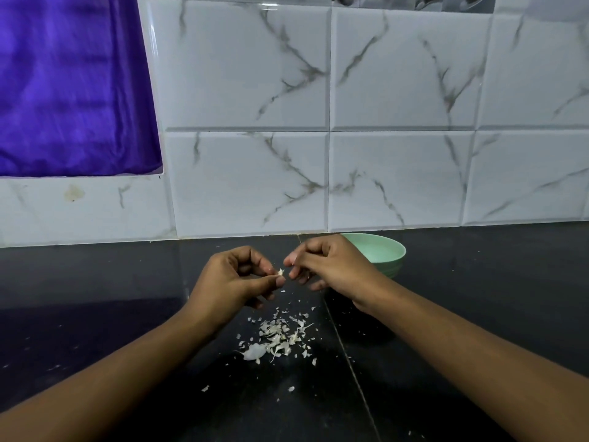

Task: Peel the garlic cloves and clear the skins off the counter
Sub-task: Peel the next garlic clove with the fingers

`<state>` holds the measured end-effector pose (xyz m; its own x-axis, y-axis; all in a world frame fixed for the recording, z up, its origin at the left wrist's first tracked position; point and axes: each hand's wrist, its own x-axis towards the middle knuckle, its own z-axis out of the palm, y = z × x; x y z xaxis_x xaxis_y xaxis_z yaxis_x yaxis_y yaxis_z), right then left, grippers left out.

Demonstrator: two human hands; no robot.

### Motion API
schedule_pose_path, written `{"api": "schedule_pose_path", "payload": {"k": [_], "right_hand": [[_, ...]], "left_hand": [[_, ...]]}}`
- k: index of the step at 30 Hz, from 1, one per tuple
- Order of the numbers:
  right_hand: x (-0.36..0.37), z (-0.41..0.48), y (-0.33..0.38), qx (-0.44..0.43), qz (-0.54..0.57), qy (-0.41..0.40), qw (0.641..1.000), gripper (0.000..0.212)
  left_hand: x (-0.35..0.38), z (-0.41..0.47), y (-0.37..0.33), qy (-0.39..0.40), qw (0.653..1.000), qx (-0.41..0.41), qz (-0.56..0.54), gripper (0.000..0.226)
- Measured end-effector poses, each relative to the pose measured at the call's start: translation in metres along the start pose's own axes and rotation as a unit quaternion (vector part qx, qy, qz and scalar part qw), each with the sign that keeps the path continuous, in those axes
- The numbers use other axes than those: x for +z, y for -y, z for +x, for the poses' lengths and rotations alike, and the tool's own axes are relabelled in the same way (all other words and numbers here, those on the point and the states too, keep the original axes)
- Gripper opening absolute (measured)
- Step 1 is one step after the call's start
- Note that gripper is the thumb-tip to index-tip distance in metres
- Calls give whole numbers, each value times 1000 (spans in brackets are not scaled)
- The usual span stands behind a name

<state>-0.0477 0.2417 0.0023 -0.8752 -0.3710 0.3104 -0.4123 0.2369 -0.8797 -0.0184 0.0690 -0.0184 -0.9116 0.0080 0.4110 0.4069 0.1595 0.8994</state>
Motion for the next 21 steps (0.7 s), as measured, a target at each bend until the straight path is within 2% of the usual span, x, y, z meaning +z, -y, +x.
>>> {"api": "schedule_pose_path", "payload": {"k": [6,8,16,19,21], "right_hand": [[1,0,-5,12,63,51,997,2],[2,1,-5,9,69,64,995,4],[16,-2,-8,14,-23,74,997,15],[20,-3,-8,26,-40,73,996,17],[21,-4,-9,50,-24,72,996,18]], "left_hand": [[-1,0,0,-1,999,33,25,29],[0,0,0,-4,999,39,33,30],[1,-2,2,-43,991,101,78,31],[2,-5,6,-60,972,160,163,31],[0,-6,7,-72,941,228,240,36]]}}
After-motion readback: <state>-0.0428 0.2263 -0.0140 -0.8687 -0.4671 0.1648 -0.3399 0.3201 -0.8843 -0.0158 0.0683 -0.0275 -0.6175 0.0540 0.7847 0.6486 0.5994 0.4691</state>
